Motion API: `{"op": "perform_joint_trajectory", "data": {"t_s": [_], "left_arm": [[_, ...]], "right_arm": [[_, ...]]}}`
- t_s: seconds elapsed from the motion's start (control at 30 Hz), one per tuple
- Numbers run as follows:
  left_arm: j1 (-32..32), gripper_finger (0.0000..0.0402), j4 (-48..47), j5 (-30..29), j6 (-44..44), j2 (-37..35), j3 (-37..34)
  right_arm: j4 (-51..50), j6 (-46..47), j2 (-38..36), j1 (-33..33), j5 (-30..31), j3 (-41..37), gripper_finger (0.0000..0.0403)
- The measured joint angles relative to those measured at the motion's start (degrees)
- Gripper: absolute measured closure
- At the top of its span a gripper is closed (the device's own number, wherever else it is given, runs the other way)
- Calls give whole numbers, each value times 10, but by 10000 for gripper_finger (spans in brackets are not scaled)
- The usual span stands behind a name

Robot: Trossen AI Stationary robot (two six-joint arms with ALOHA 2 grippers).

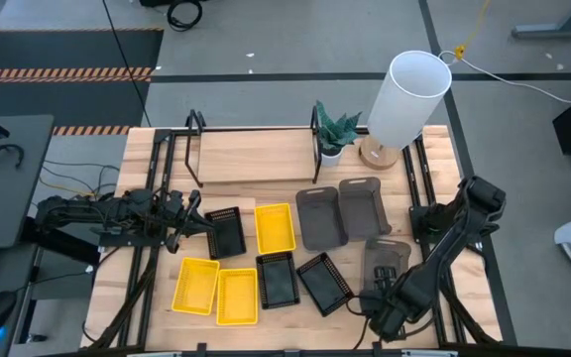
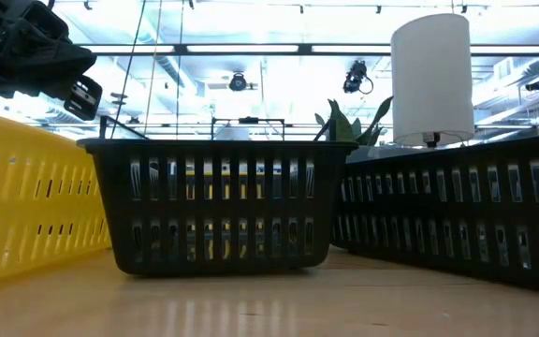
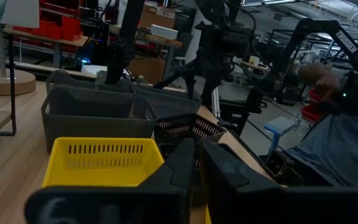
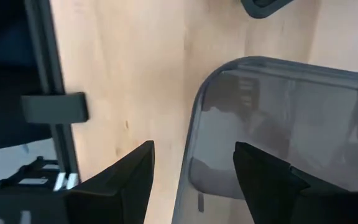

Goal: Stack baskets on shelf by color
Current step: Stack the bottom gray bin on top of the top right gray bin

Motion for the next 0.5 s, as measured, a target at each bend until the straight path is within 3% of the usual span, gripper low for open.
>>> {"op": "perform_joint_trajectory", "data": {"t_s": [0.5], "left_arm": [[0,366,7,0,0,0,0]], "right_arm": [[18,35,16,1,77,-31,178]]}}
